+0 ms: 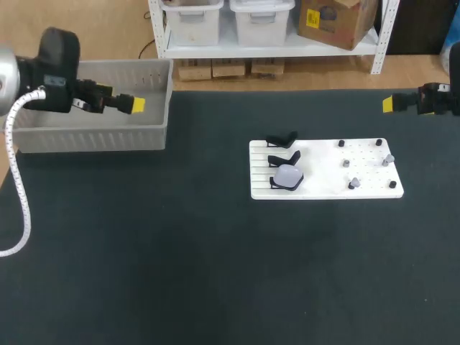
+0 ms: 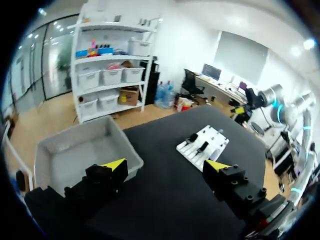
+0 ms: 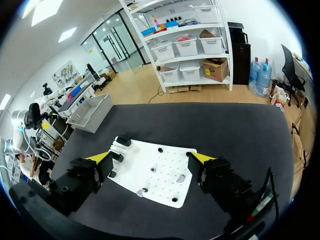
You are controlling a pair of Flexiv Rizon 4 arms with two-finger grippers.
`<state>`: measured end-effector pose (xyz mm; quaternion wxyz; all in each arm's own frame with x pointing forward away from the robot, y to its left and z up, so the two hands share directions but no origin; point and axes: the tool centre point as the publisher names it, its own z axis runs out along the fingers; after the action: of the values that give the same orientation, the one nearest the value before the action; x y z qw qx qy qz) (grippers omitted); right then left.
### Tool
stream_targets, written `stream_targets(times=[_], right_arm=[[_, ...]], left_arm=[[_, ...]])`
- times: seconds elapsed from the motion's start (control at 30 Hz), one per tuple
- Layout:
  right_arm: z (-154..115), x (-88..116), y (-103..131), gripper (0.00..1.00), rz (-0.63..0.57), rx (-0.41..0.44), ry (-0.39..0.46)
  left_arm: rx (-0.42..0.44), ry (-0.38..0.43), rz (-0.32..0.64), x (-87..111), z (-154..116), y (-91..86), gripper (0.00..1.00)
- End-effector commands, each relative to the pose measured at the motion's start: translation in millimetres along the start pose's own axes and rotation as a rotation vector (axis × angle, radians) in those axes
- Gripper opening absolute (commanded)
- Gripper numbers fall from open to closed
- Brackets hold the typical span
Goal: Pick up each earbud case from the left stands, insert the matching earbuds, close the lid, and place the case in the box.
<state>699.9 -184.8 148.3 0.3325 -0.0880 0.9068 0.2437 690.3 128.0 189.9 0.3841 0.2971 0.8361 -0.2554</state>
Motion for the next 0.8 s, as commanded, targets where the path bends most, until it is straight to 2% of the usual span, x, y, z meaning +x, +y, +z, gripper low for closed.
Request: stream_targets(times=[0.03,0.23,0.37,0.53,0.8], right_arm=[[-1,0,1,1.0,0.0,0.003,0.001],[-1,0,1,1.0,0.0,0.003,0.001],[-1,0,1,1.0,0.0,0.003,0.001],[-1,0,1,1.0,0.0,0.003,0.001],[-1,0,1,1.0,0.0,0.003,0.001]], left_arm=[[0.259,-0.121,0.199,4.6,1,-8.5,1.0],[0.426,-0.115,0.363,6.8,11,-31.2,1.0],[0.526,-0.105,0.425,9.3,18,-43.8,1.0],[0.581,-0.079,0.519,14.2,31,-57.4,1.0],[0.58,-0.066,0.528,13.8,35,-61.0,1.0]])
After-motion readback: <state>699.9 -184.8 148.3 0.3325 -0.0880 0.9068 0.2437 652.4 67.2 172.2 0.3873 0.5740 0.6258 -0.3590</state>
